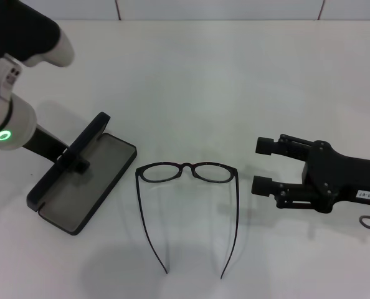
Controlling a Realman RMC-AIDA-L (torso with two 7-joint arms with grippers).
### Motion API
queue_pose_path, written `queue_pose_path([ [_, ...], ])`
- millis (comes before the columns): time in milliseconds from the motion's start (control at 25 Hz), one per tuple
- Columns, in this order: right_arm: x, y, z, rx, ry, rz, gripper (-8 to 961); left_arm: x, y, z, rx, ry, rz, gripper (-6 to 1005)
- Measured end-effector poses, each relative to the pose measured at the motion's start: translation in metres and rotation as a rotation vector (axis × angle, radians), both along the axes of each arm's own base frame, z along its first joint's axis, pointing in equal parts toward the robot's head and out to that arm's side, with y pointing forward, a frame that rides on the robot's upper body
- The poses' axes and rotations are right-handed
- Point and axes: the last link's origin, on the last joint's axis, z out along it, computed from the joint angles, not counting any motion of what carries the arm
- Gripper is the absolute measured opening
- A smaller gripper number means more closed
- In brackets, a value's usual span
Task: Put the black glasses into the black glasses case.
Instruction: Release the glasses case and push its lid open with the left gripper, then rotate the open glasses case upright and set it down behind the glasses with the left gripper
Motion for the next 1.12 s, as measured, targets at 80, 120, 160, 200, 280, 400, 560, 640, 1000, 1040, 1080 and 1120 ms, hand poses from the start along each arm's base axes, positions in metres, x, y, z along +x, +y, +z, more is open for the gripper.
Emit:
queue_pose_path([
  [80,0.001,-0.001,0.000,0.001,0.000,-0.003,858,0.002,0.001,-0.002,0.003,0.026,-0.014,690],
  [120,0.001,-0.001,-0.001,0.001,0.000,-0.004,858,0.003,0.001,-0.001,0.005,0.030,-0.022,612],
  [160,0.001,-0.001,-0.001,0.002,0.000,-0.005,858,0.004,0.001,-0.001,0.006,0.031,-0.028,533],
  [200,0.002,-0.002,-0.001,0.002,0.000,-0.007,858,0.005,0.002,-0.001,0.008,0.030,-0.031,455],
  [280,0.003,-0.002,-0.001,0.002,0.000,-0.010,858,0.007,0.002,0.000,0.013,0.031,-0.041,387],
  [400,0.003,-0.003,-0.001,0.005,-0.002,-0.012,858,0.010,0.002,0.001,0.019,0.029,-0.052,286],
  [560,0.004,-0.003,-0.001,0.010,-0.004,-0.009,858,0.013,0.003,0.004,0.028,0.030,-0.067,223],
  [640,0.003,-0.003,-0.001,0.008,-0.003,-0.004,858,0.016,0.003,0.006,0.034,0.031,-0.084,203],
  [1000,-0.018,-0.021,-0.017,-0.131,-0.026,0.187,857,0.067,0.027,0.007,0.035,0.076,-0.444,211],
  [1040,-0.022,-0.023,-0.021,-0.155,-0.027,0.204,857,0.077,0.030,0.003,0.024,0.084,-0.503,212],
  [1080,-0.025,-0.026,-0.024,-0.177,-0.026,0.217,857,0.085,0.034,-0.002,0.016,0.091,-0.557,213],
  [1120,-0.026,-0.027,-0.027,-0.193,-0.031,0.223,857,0.093,0.036,-0.007,0.008,0.096,-0.602,214],
])
